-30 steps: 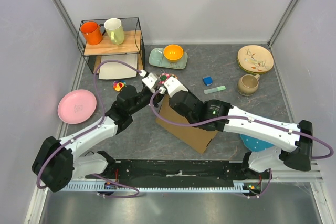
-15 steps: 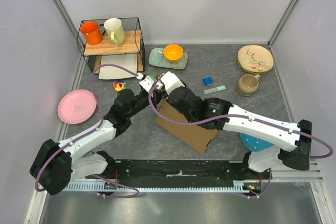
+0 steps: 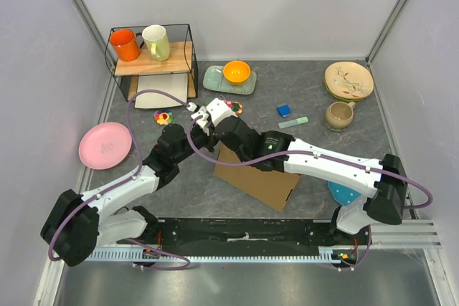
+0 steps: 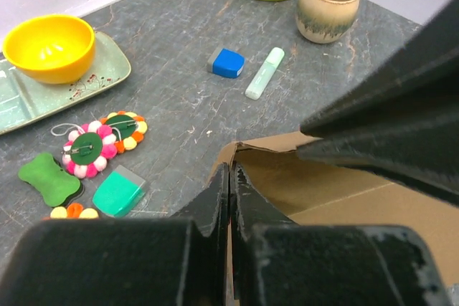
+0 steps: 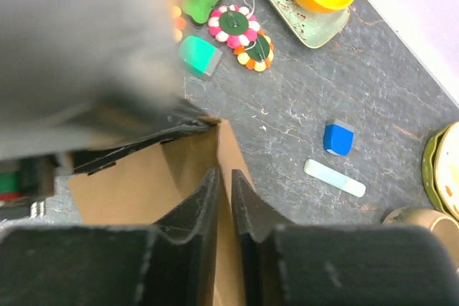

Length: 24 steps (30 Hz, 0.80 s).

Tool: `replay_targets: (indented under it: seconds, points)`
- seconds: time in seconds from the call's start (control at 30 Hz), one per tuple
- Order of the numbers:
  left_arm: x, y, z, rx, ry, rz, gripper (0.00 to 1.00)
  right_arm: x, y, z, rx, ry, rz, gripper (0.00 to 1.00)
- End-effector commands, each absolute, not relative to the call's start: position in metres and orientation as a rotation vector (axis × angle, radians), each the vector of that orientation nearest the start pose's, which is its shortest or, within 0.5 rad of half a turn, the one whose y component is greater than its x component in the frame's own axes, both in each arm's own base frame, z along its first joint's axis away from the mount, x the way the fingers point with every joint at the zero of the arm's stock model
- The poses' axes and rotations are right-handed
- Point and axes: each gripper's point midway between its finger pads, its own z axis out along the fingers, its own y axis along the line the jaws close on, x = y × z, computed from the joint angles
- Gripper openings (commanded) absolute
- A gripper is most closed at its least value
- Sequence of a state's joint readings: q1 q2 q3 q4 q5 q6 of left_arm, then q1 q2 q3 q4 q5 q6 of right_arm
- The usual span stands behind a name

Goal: Fold the paper box

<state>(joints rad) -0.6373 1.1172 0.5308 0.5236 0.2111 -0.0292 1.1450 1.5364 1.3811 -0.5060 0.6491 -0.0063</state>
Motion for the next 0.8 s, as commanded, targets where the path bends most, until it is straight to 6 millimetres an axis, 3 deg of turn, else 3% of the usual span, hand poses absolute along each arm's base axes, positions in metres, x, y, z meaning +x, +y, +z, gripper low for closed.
replay_targets:
  seconds: [0.0,0.17,0.33,0.43,0.47,0.5,0.63,0.77]
  points:
    - [0.284,-0.26,0.251,0.6,1.394,-0.705,0.02,0.277,0.311,0.237,-0.772,1.914,-0.079,0.14]
    - [0.284,-0.257,0.247,0.559,1.412,-0.714,0.02,0.276,0.306,0.244,-0.759,1.905,-0.065,0.03]
    - [0.284,-0.253,0.243,0.528,1.414,-0.707,0.02,0.272,0.3,0.251,-0.75,1.897,-0.045,0.0]
    - [0.284,-0.254,0.246,0.527,1.402,-0.706,0.02,0.268,0.297,0.261,-0.736,1.881,-0.007,0.22]
    - [0.284,-0.254,0.246,0.531,1.402,-0.704,0.02,0.267,0.298,0.264,-0.735,1.876,0.011,0.35]
    - [0.284,-0.254,0.247,0.532,1.4,-0.702,0.02,0.265,0.298,0.266,-0.708,1.879,0.041,0.38]
    - [0.286,-0.254,0.248,0.538,1.395,-0.692,0.02,0.258,0.304,0.279,-0.724,1.841,0.139,0.45]
    - [0.286,-0.254,0.251,0.535,1.377,-0.69,0.02,0.254,0.311,0.261,-0.831,1.869,0.124,0.44]
